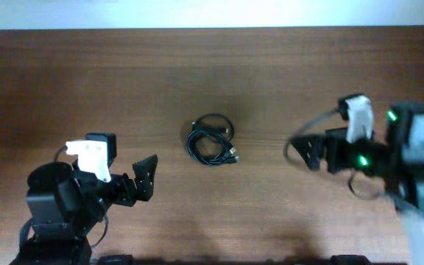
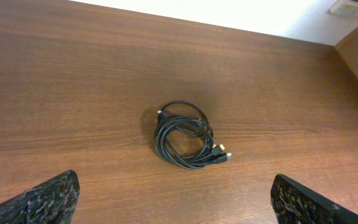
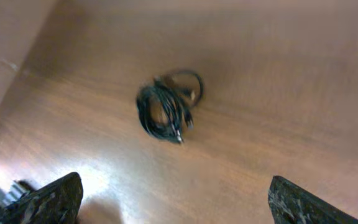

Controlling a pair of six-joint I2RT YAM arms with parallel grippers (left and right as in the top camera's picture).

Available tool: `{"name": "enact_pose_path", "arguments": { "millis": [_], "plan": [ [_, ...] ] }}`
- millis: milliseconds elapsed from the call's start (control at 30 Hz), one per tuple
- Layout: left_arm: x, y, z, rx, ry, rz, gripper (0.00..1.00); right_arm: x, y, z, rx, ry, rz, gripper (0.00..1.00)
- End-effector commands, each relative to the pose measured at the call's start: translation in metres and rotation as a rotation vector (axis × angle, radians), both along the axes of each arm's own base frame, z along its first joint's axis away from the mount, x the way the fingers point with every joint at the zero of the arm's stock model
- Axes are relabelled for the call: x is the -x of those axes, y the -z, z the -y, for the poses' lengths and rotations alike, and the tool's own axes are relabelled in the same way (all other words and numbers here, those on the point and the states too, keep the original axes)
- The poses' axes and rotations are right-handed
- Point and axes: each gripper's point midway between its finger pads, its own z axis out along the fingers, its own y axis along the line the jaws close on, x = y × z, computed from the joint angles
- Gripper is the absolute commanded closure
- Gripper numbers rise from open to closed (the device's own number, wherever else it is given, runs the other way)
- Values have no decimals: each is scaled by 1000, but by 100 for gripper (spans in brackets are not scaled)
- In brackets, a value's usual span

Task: Untangle cables
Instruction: 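Reach the right gripper to the black cable coil and grasp it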

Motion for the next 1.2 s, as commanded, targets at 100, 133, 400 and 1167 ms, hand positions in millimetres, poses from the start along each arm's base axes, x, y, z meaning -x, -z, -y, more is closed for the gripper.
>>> {"name": "enact_pose_path", "arguments": {
  "millis": [100,133,400,1167],
  "plan": [
    [1,-5,5,26,26,10,1,-51,84,-61,-5,-167,-200,5],
    [1,-5,5,26,26,10,1,-58,91,-72,-3,-194,-191,5],
    [-5,-13,5,23,27,55,1,-86,130,-155,53,-480,29,6],
    [-11,-24,5,35,22,102,1,-101,208,-196,89,-524,7,96]
  ]
}}
